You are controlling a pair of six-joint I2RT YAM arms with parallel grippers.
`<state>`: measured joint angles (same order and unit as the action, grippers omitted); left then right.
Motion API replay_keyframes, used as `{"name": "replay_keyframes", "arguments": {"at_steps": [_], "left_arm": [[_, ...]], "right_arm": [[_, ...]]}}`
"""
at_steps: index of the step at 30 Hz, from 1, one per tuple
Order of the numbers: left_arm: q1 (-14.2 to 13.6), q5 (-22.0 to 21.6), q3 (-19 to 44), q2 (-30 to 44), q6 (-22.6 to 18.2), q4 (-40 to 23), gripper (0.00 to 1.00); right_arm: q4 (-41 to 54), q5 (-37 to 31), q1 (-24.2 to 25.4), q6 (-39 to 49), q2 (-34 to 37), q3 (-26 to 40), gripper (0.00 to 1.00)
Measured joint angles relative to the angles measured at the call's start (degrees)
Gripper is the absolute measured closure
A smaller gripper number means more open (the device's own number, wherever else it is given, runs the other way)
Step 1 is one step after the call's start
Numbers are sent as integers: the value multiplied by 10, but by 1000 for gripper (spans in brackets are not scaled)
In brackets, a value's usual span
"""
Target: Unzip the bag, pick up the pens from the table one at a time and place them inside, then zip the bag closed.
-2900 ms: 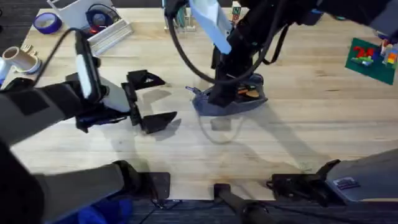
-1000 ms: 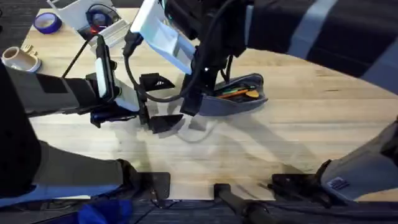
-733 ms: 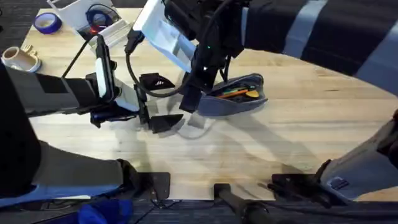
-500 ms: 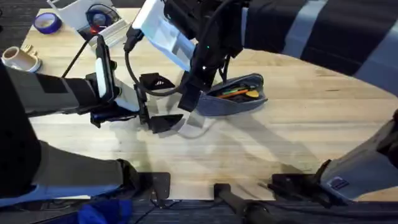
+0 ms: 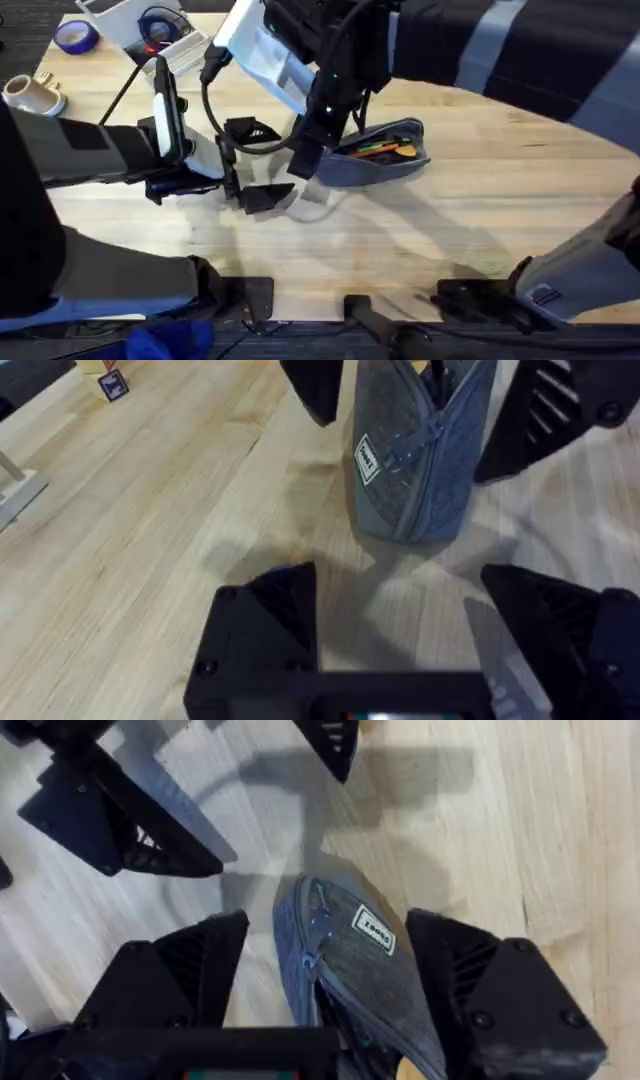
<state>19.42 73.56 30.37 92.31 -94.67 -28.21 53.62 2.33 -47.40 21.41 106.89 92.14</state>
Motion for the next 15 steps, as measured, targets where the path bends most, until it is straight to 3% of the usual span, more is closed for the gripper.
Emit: {"name": "replay_keyframes", "arguments": {"at_steps": [15], "left_arm": [[-1, 0, 0, 0, 0, 0, 7]], "right_arm": [[4, 0, 6, 0, 2, -6, 52]]}}
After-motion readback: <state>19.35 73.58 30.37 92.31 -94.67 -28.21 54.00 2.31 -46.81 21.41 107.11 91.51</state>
